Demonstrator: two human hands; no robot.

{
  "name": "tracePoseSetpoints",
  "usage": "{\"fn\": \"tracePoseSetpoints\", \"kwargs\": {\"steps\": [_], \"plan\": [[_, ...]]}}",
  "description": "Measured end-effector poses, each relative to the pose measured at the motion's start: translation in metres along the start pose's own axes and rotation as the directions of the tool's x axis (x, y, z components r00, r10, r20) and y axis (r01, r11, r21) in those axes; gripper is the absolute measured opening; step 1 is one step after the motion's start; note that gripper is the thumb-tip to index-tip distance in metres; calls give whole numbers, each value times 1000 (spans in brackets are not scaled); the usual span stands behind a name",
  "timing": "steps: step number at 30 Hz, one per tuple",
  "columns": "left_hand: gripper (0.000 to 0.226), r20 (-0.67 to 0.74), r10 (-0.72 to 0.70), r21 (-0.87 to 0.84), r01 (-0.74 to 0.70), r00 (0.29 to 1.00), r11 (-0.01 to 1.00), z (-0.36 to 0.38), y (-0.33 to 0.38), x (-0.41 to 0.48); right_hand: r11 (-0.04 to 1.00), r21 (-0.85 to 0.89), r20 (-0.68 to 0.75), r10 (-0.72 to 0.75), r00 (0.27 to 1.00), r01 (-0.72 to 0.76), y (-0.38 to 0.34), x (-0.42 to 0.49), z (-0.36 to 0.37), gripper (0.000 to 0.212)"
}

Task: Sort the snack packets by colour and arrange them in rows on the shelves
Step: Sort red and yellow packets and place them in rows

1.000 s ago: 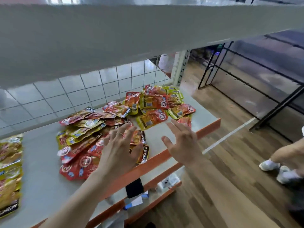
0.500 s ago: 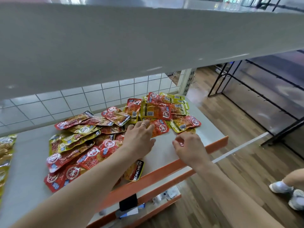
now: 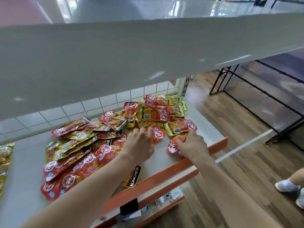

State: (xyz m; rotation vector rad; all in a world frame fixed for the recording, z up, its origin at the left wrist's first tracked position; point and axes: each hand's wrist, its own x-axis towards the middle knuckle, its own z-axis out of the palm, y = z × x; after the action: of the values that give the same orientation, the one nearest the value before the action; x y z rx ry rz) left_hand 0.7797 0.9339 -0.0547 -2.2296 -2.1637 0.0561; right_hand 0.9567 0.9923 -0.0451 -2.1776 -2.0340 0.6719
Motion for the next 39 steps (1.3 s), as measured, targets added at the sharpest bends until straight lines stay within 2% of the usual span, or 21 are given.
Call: {"fn": "tracePoseSetpoints", "kwargs": {"steps": [2,3,6,7,8,10,12,14,17,20,23,26,29,32,33,37,39], "plan": [[43,6,-7,-1,7,1000,1000,-2,-1,-5,995,90,27,32,999,-35,-3,0,-2,66],[38,2,-6,13,6,1000,1000,-3,0,-8,989,142,43,40,998,-46,-5,0,-3,62],[32,-15,18,51,-17,1000,999,-6,-2,-14,942,332,115,9,993,-47,-9,1,-1,18],[32,-30,14,21,-13,999,1000,-7,-4,-16,915,398,146,4,989,-63,-10,0,1,10],[32,-59,-3,-39,0,998,999,-6,-8,-17,886,457,175,3,985,-84,-10,-1,4,13],[32,-159,-89,-274,42,983,961,-4,-15,-22,837,537,235,-31,971,-103,-13,-7,8,17],[31,-248,-224,-551,53,942,833,-8,-21,-30,813,576,263,-92,960,-80,-18,-19,7,15],[25,-278,-375,-744,49,884,667,-16,-22,-39,784,619,234,-131,963,-43,-22,-31,6,14],[21,-122,-532,-925,99,838,368,-31,-23,-52,699,712,124,-209,970,60,-31,-50,5,7],[24,49,-598,-992,109,800,64,-44,-30,-76,578,807,70,-301,951,123,-41,-67,5,36],[30,192,-657,-980,114,729,-160,-47,-43,-115,504,848,67,-410,909,165,-55,-82,9,17],[31,306,-727,-945,100,615,-313,-47,-61,-152,395,918,197,-516,834,27,-71,-96,25,35],[28,343,-790,-928,52,508,-369,-49,-83,-179,309,946,282,-639,715,-98,-95,-114,41,38],[31,333,-837,-930,5,433,-367,-51,-106,-204,381,924,294,-726,622,7,-121,-135,56,44],[32,330,-846,-931,-5,418,-365,-51,-114,-213,408,912,297,-729,616,44,-130,-144,58,42],[27,285,-883,-948,-27,373,-317,-53,-138,-253,452,887,305,-730,612,97,-163,-178,65,7],[20,240,-906,-963,-29,349,-266,-53,-151,-275,498,857,317,-710,629,129,-180,-195,73,19]]}}
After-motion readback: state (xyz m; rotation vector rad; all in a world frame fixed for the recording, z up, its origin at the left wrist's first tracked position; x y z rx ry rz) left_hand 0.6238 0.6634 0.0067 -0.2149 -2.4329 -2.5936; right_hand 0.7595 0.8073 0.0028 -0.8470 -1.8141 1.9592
